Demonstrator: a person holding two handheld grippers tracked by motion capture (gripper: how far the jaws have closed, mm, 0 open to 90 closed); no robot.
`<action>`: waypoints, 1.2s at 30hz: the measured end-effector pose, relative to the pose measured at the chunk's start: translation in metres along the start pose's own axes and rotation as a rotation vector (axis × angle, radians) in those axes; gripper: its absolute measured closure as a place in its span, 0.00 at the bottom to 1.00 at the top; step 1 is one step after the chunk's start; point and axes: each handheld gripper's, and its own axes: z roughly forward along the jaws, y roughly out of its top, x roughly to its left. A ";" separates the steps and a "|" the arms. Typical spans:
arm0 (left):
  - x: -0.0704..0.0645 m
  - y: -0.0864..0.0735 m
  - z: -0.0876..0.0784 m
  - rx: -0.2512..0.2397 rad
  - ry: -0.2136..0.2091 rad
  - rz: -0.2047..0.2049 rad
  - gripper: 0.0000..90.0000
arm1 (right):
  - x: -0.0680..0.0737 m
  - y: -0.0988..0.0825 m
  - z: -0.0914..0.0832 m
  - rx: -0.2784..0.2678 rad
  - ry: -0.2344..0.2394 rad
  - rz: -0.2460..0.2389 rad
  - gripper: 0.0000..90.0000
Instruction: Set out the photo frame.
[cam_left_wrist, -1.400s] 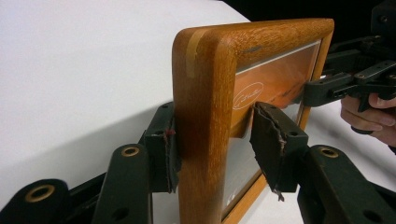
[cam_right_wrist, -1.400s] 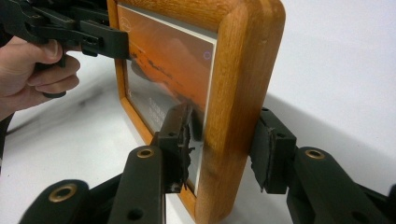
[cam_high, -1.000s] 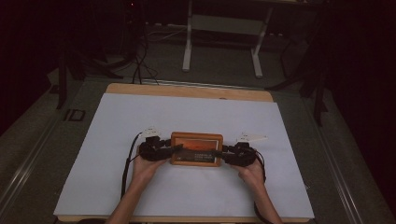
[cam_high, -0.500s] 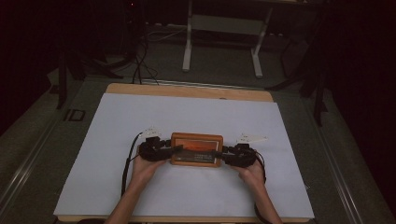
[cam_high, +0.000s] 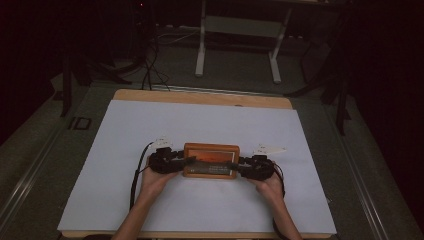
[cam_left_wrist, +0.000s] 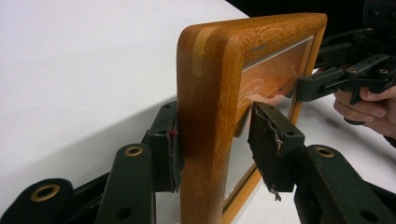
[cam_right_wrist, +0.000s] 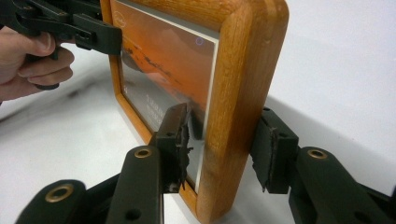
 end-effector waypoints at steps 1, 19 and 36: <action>0.000 0.000 0.000 0.001 0.000 -0.003 0.61 | 0.000 0.000 0.000 0.001 0.000 -0.001 0.66; 0.002 0.001 -0.007 0.024 0.018 -0.009 0.44 | 0.007 0.003 0.001 0.069 -0.067 -0.066 0.51; -0.008 0.005 -0.024 0.034 0.089 0.066 0.43 | 0.003 0.007 -0.021 0.078 -0.071 -0.084 0.48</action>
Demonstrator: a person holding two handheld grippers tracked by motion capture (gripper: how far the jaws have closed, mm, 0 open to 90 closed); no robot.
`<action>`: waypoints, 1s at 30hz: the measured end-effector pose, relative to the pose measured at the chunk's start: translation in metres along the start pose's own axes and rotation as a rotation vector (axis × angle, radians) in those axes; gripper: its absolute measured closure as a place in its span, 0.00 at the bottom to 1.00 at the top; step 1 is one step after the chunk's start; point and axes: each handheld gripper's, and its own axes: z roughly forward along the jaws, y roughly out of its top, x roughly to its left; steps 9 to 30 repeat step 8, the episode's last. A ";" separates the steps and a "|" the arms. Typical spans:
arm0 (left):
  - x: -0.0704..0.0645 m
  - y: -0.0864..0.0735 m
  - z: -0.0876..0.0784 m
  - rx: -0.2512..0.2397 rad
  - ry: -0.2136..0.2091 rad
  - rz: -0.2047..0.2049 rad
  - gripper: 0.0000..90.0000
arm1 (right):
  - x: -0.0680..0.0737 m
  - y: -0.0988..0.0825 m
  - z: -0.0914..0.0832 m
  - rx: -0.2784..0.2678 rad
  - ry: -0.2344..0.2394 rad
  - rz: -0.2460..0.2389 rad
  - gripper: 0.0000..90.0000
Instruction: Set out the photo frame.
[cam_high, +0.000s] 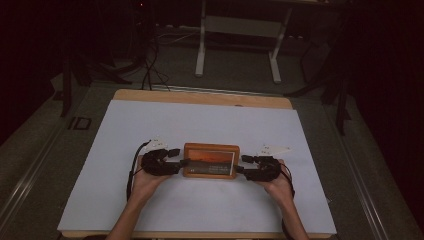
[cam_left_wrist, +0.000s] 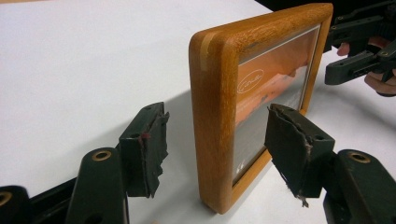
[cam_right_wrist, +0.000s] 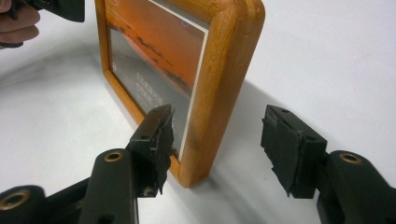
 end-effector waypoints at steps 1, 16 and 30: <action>0.000 0.000 0.000 0.001 0.005 0.003 0.43 | 0.000 0.000 -0.001 0.001 0.001 -0.002 0.48; 0.000 -0.001 -0.001 0.026 0.030 0.033 0.43 | -0.002 0.000 -0.003 0.020 0.026 -0.023 0.47; 0.000 -0.001 -0.001 0.026 0.030 0.033 0.43 | -0.002 0.000 -0.003 0.020 0.026 -0.023 0.47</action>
